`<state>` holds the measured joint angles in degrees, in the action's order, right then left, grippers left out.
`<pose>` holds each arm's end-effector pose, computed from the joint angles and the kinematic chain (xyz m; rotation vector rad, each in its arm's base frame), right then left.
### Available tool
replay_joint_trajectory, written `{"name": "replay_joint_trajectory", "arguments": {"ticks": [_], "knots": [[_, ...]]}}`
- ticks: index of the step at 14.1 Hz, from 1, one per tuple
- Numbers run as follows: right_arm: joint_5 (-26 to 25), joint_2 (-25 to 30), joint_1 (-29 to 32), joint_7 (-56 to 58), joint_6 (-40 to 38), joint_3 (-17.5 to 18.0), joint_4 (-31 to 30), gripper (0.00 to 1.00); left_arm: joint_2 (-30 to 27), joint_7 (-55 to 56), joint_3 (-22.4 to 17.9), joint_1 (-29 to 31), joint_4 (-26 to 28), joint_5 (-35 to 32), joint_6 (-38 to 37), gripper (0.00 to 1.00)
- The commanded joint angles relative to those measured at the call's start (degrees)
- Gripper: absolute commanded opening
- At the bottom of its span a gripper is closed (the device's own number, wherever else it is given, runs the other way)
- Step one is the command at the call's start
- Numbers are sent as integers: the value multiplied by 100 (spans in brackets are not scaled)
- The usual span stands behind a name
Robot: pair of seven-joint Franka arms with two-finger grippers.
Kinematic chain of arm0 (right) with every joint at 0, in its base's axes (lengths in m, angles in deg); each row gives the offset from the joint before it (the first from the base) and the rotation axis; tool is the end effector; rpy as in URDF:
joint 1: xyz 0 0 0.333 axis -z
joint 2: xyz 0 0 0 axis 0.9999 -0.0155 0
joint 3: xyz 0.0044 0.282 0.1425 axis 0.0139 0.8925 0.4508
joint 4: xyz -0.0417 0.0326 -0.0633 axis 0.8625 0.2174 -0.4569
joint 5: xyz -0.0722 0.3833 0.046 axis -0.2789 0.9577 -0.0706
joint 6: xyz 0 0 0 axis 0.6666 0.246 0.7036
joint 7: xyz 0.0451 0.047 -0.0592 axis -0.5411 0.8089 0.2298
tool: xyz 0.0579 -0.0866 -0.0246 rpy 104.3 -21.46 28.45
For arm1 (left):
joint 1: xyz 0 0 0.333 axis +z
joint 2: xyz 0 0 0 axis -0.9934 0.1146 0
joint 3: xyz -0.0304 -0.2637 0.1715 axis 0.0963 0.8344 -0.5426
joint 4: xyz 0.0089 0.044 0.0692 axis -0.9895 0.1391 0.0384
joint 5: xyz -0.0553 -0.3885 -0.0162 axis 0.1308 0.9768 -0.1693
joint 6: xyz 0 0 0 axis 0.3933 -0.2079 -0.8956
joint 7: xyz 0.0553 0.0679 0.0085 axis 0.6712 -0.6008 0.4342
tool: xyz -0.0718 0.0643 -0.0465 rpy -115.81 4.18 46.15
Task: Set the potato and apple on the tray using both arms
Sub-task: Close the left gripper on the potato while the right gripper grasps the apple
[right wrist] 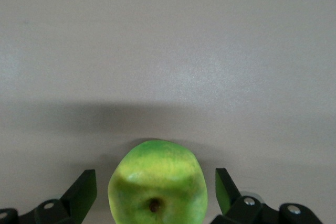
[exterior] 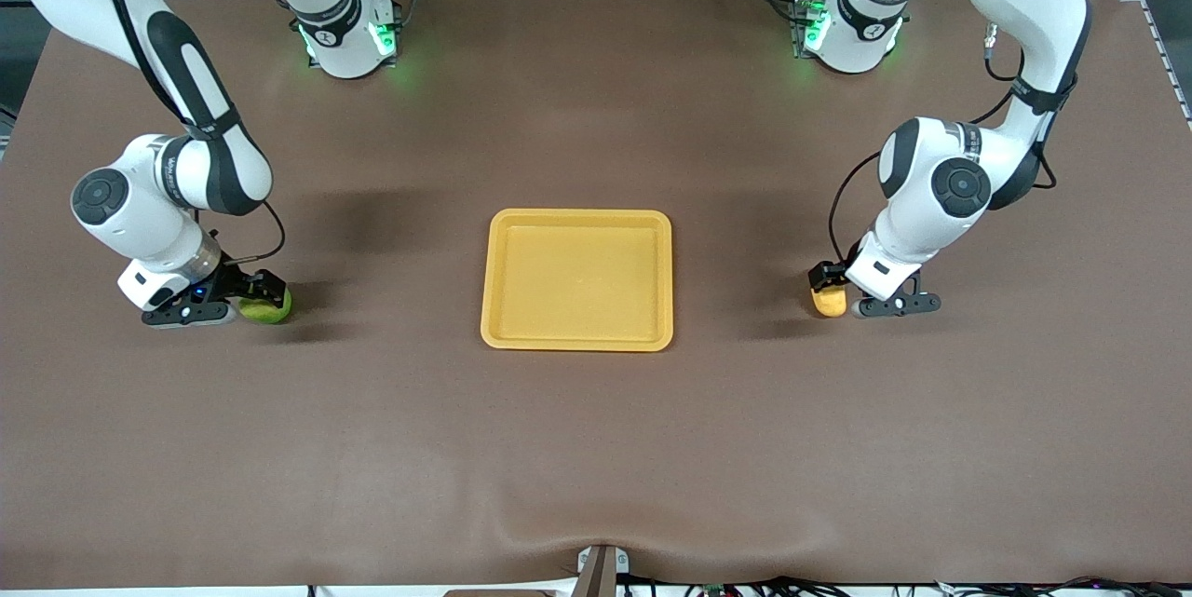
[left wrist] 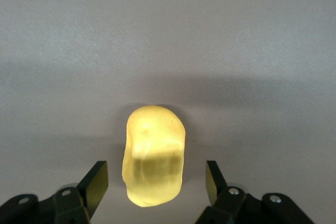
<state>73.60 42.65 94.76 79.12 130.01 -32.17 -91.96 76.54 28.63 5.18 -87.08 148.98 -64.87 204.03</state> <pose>0.5600 -0.0701 0.2249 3.1150 0.1397 0.1907 0.5531 -0.1129 0.2358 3.0925 0.1459 0.0916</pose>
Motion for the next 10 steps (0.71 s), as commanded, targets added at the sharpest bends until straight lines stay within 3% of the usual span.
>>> {"name": "replay_joint_trajectory", "arguments": {"ticks": [1, 6, 7, 10], "knots": [[-95, 8, 138, 54, 203, 94, -135, 100, 107, 81, -7, -20, 28, 19, 256, 83], [-95, -97, 147, 54, 221, 86, -144, 100, 221, 81, -15, -20, 19, 19, 274, 75], [-95, -98, 147, 54, 221, 94, -144, 85, 239, 81, -15, -20, 19, 11, 283, 72], [-95, -89, 147, 62, 212, 94, -135, 26, 257, 81, -15, -20, 10, 11, 283, 68]]}}
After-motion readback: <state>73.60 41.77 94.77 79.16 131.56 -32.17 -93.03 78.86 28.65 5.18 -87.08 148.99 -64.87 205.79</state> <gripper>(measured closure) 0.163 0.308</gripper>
